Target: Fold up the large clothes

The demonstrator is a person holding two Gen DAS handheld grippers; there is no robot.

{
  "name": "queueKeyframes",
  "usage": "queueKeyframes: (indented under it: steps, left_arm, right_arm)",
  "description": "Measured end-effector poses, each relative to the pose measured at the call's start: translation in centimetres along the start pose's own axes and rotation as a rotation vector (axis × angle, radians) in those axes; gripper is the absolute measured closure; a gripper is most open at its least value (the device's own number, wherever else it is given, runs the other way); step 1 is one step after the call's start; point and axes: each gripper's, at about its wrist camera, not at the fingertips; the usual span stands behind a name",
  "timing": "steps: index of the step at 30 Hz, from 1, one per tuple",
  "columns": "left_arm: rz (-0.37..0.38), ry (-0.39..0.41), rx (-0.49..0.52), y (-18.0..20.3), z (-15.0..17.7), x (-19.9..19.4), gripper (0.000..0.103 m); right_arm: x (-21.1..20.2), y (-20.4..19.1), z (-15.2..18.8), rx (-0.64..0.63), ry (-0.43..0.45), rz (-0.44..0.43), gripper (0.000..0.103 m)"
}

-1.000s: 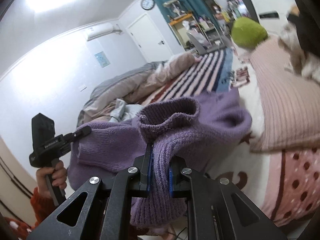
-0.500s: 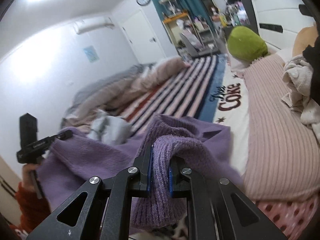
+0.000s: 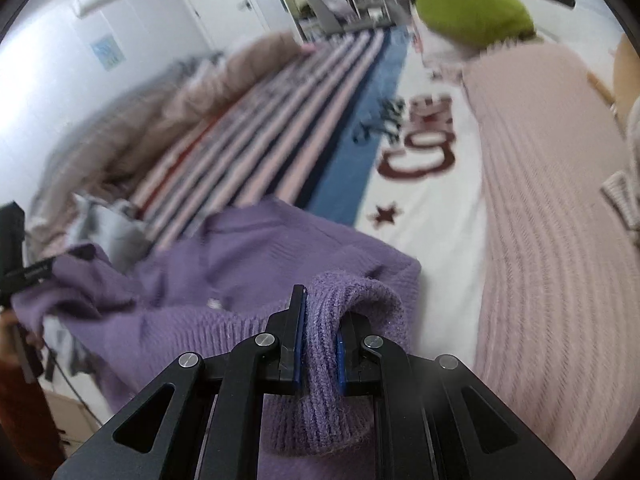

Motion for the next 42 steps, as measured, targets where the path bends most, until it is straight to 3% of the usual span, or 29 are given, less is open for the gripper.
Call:
queueKeyframes:
  steps: [2, 5, 7, 9, 10, 12, 13, 17, 21, 25, 27, 29, 35, 38, 40, 41, 42]
  left_arm:
    - [-0.035, -0.059, 0.022, 0.1, -0.3, 3.1, 0.078]
    - [-0.028, -0.09, -0.001, -0.3, -0.4, 5.4, 0.062]
    - [-0.024, -0.066, -0.027, -0.8, -0.8, 4.8, 0.033]
    - [-0.007, -0.039, -0.034, -1.0, -1.1, 3.3, 0.024]
    - [0.021, -0.018, -0.031, -1.1, -1.1, 2.0, 0.024]
    - [0.077, 0.042, -0.014, -1.2, -0.9, -1.7, 0.023]
    - [0.092, 0.061, -0.007, -1.3, -0.7, -2.9, 0.02]
    - [0.174, 0.138, 0.065, -0.5, 1.5, -8.3, 0.017]
    - [0.199, 0.121, 0.107, 1.0, 3.9, -9.2, 0.017]
    - [0.182, 0.043, 0.092, 1.3, 5.2, -6.1, 0.017]
    - [0.149, 0.008, 0.1, 1.4, 5.3, -4.2, 0.017]
    - [0.118, -0.014, 0.113, 1.2, 4.8, -2.2, 0.017]
    - [0.108, -0.057, 0.074, -0.7, 2.2, 3.3, 0.017]
    - [0.105, -0.085, 0.084, -0.8, 0.9, 5.8, 0.016]
    - [0.076, -0.086, 0.107, -0.5, 0.2, 7.1, 0.011]
    - [0.066, -0.092, 0.119, -0.2, 0.0, 7.6, 0.011]
    - [0.067, -0.098, 0.124, 0.0, -0.2, 7.9, 0.011]
  right_arm:
    - [1.8, 0.9, 0.1, 0.009, -0.044, 0.013, 0.096]
    - [3.4, 2.5, 0.4, 0.039, -0.079, 0.035, 0.096]
    - [3.4, 3.4, 0.3, 0.075, -0.073, 0.006, 0.096]
    - [2.6, 4.3, 0.3, 0.117, -0.059, -0.02, 0.086]
    - [1.8, 4.6, 0.2, 0.132, -0.042, -0.025, 0.082]
    - [-0.2, 4.4, 0.1, 0.131, 0.007, -0.021, 0.049]
    - [-1.8, 4.2, 0.1, 0.119, 0.047, -0.013, 0.047]
    - [-6.7, 2.8, 0.9, 0.065, 0.135, -0.115, 0.051]
    - [-7.3, 0.5, 2.5, -0.01, 0.096, -0.161, 0.057]
    - [-4.5, -0.8, 3.3, -0.03, 0.032, -0.079, 0.055]
    - [-2.9, 0.2, 3.2, -0.032, 0.006, -0.024, 0.044]
    - [-1.4, 1.0, 2.2, -0.056, -0.006, 0.014, 0.044]
    - [3.2, 2.5, -0.7, -0.121, -0.092, 0.037, 0.044]
    - [5.5, 2.9, -1.9, -0.144, -0.155, -0.004, 0.045]
    - [6.8, 3.1, -2.1, -0.146, -0.195, -0.016, 0.065]
    - [7.2, 3.1, -2.1, -0.156, -0.205, -0.034, 0.087]
    - [7.3, 2.8, -2.0, -0.165, -0.207, -0.041, 0.097]
Point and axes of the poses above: each gripper's, at about its wrist camera, not at the fingertips, and x roughly the way its jaws point, y to its right, z to its underside, and after that the axes turned 2 degrees about -x, right-handed
